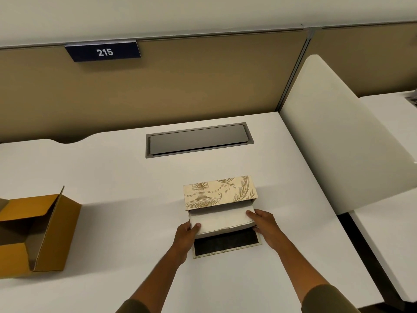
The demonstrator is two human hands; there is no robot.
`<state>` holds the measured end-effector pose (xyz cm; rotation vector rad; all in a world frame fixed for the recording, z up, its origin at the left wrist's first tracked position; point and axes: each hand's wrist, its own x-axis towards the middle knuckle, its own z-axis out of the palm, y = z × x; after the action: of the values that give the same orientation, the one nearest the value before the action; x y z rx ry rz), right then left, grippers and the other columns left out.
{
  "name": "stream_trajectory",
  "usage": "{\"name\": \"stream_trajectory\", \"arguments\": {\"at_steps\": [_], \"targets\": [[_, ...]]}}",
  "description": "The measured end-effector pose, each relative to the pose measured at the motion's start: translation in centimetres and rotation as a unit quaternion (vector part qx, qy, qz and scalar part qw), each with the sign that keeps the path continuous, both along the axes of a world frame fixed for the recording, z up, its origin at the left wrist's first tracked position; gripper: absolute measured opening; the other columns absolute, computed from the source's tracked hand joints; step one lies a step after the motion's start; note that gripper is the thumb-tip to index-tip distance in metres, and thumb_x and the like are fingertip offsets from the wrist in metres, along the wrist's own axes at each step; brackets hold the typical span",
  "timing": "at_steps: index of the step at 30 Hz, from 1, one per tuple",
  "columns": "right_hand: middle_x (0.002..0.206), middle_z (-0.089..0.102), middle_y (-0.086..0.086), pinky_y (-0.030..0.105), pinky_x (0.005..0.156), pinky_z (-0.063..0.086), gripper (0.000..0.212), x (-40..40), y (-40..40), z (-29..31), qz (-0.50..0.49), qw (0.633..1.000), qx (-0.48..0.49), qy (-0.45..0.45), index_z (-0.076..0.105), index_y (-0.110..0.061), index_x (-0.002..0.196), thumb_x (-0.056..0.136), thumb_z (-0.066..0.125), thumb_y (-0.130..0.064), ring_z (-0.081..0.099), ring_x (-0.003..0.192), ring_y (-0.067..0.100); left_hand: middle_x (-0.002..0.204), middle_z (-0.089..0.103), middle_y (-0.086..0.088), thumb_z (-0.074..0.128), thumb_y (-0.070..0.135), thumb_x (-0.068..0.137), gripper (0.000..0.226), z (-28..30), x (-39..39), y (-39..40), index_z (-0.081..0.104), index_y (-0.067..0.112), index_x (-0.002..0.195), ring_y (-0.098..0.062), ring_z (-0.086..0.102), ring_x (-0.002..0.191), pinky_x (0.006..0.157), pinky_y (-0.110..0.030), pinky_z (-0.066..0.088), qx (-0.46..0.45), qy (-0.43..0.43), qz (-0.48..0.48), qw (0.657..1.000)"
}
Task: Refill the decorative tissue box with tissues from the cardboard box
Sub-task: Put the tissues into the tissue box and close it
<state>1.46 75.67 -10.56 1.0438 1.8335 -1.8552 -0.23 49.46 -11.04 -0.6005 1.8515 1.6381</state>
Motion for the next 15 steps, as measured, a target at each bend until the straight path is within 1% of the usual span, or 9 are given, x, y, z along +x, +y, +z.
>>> {"name": "stream_trajectory", "arguments": {"at_steps": [3,6,8,10,12,13,15], "targets": [[0.111,0.064,0.005,0.04,0.097,0.052,0.031,-0.1,-0.5,0.0,-0.004,0.999,0.033,0.003,0.063,-0.012,0.122,0.094,0.062,-0.026,0.057,0.112,0.025,0.12,0.059,-0.007,0.049,0.025,0.1,0.034,0.1,0.0,0.3,0.053,0.009,0.129,-0.022,0.053,0.106,0.094,-0.036,0.045,-0.026,0.0,-0.026,0.999],[0.123,0.061,0.007,0.043,0.102,0.05,0.041,0.0,-0.9,0.0,-0.013,0.999,0.049,0.01,0.057,-0.01,0.132,0.095,0.061,-0.027,0.054,0.116,0.026,0.116,0.054,-0.002,0.044,0.025,0.102,0.035,0.3,-0.1,0.5,0.048,0.011,0.134,-0.02,0.049,0.108,0.092,-0.033,0.043,-0.046,0.013,-0.045,0.998],[0.129,0.059,0.008,0.046,0.106,0.048,0.046,0.1,-1.0,0.1,-0.012,0.998,0.061,0.011,0.054,-0.01,0.136,0.095,0.061,-0.028,0.053,0.121,0.027,0.118,0.053,-0.001,0.041,0.026,0.102,0.037,0.4,-0.3,0.6,0.046,0.011,0.136,-0.02,0.049,0.107,0.09,-0.032,0.043,-0.059,0.019,-0.057,0.996],[0.132,0.059,0.009,0.049,0.108,0.046,0.047,0.1,-1.2,0.2,0.001,0.997,0.081,0.009,0.054,-0.01,0.137,0.096,0.059,-0.031,0.052,0.124,0.029,0.129,0.051,-0.005,0.039,0.028,0.103,0.04,0.5,-0.3,0.6,0.042,0.011,0.139,-0.021,0.048,0.112,0.093,-0.033,0.043,-0.076,0.022,-0.075,0.994],[0.133,0.058,0.01,0.049,0.108,0.045,0.047,0.1,-1.5,0.3,0.024,0.994,0.109,0.008,0.053,-0.01,0.137,0.097,0.056,-0.034,0.052,0.125,0.03,0.14,0.041,-0.006,0.038,0.032,0.103,0.045,0.3,-0.3,0.6,0.034,0.013,0.143,-0.024,0.044,0.124,0.1,-0.035,0.04,-0.107,0.032,-0.1,0.989],[0.136,0.057,0.01,0.048,0.109,0.045,0.048,0.1,-1.6,0.3,0.037,0.991,0.126,0.005,0.051,-0.01,0.139,0.098,0.054,-0.036,0.051,0.127,0.031,0.142,0.036,-0.006,0.037,0.033,0.102,0.047,0.3,-0.4,0.7,0.031,0.014,0.144,-0.025,0.041,0.129,0.104,-0.035,0.038,-0.122,0.036,-0.11,0.986],[0.145,0.051,0.011,0.044,0.112,0.041,0.054,0.0,-1.7,0.3,0.06,0.985,0.162,-0.005,0.044,-0.01,0.144,0.099,0.051,-0.039,0.047,0.133,0.032,0.145,0.032,-0.009,0.036,0.035,0.102,0.047,0.4,-0.5,0.8,0.028,0.015,0.144,-0.026,0.038,0.131,0.108,-0.036,0.036,-0.137,0.034,-0.119,0.983]]}}
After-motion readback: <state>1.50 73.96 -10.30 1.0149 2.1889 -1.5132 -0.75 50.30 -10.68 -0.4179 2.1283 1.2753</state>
